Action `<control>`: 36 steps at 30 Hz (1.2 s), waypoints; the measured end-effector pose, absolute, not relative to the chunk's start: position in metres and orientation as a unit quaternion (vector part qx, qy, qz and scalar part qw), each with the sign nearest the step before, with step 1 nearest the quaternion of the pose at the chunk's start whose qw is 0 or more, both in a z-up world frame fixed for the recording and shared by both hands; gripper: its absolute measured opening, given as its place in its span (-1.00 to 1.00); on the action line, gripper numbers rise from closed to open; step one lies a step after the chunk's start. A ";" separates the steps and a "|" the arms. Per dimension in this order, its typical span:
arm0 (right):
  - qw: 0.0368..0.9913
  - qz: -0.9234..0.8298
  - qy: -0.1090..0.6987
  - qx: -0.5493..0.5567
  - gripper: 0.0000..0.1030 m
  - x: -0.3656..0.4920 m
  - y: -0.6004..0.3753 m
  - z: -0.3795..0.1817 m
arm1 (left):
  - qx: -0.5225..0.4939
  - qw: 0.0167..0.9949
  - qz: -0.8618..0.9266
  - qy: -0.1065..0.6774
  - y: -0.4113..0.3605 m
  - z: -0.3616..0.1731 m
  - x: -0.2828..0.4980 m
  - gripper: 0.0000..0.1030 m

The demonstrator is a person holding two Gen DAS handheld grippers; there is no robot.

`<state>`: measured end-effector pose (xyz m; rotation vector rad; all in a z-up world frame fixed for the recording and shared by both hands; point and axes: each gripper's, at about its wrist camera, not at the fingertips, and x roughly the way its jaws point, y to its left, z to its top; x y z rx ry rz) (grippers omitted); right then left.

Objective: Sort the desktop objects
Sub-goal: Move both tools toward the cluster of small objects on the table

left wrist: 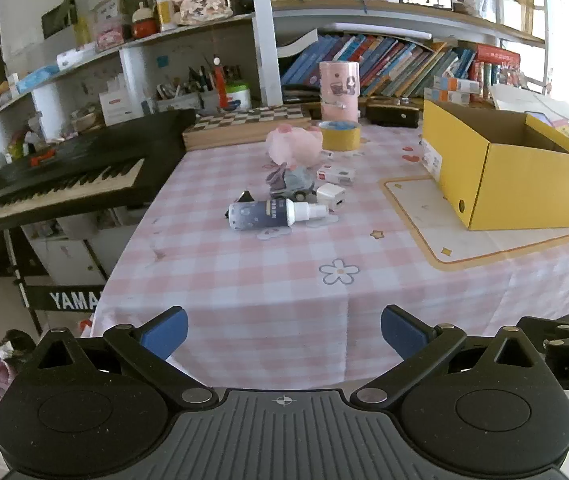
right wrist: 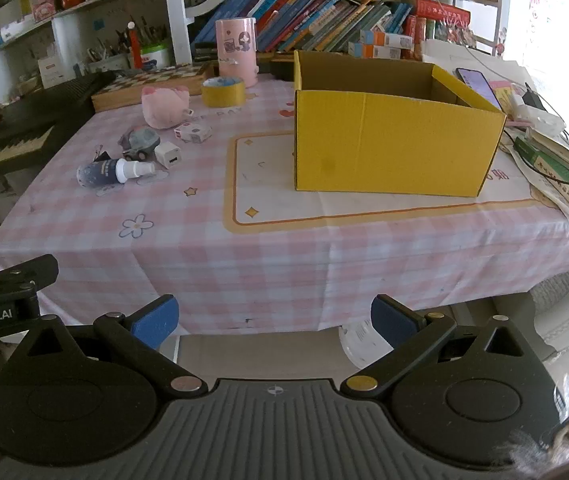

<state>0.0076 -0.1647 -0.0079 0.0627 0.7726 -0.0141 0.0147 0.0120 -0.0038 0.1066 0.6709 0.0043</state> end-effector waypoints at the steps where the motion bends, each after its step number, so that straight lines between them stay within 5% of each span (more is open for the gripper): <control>1: 0.926 -0.007 0.377 0.030 1.00 0.008 -0.164 -0.008 | 0.052 0.943 0.001 0.329 0.012 -0.004 0.015 1.00; 36: 0.930 0.007 0.368 0.027 1.00 0.007 -0.159 -0.003 | 0.047 0.944 -0.011 0.325 0.013 -0.001 0.014 1.00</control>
